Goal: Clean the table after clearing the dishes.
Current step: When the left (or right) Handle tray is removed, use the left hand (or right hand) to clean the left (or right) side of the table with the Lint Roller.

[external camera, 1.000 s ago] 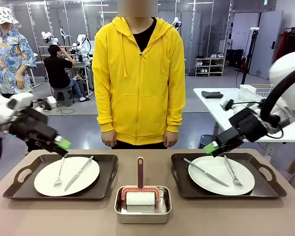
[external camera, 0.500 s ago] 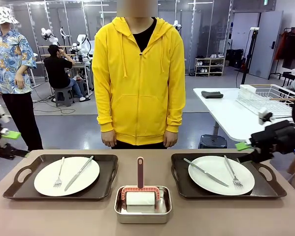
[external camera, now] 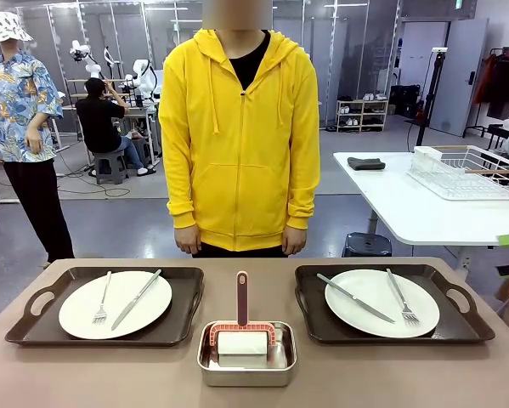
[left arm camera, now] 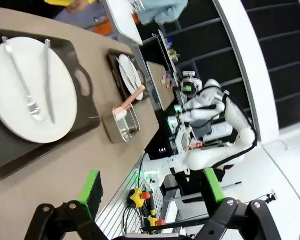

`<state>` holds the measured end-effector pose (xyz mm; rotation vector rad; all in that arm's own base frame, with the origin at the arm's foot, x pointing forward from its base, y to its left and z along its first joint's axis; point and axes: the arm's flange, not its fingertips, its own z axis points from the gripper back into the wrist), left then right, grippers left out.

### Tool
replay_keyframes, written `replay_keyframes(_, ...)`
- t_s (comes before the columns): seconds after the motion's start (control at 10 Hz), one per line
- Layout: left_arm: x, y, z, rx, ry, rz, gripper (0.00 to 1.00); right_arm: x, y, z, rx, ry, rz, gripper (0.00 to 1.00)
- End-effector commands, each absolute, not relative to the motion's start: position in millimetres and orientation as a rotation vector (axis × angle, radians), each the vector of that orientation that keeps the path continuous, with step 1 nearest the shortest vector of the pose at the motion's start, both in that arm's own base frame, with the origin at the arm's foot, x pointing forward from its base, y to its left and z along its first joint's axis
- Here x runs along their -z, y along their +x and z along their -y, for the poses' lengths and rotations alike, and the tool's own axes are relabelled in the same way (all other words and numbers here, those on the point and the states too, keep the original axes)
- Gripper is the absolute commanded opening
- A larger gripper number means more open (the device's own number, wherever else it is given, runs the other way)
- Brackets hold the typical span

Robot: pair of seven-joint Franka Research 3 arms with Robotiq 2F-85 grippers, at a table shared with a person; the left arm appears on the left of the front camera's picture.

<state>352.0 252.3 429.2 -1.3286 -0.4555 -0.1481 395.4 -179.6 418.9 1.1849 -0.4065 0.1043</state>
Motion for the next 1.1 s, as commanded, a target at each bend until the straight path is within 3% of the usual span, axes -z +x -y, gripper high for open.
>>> replay_keyframes(0.0, -422.6, 337.9, -283.6, 0.089, -1.308, 0.436, 1.00, -416.0, 382.8, 208.6, -0.062, 1.227, 0.392, 1.00)
replay_keyframes(0.7, -414.9, 329.3, -305.6, -0.028, -1.248, 0.433, 1.00, -408.7, 371.0, 237.7, 0.076, 1.212, 0.416, 1.00)
replay_keyframes(1.0, -410.5, 326.0, -302.0, 0.008, -1.283, 0.455, 1.00, -404.9, 362.2, 240.7, 0.025, 1.227, 0.433, 1.00)
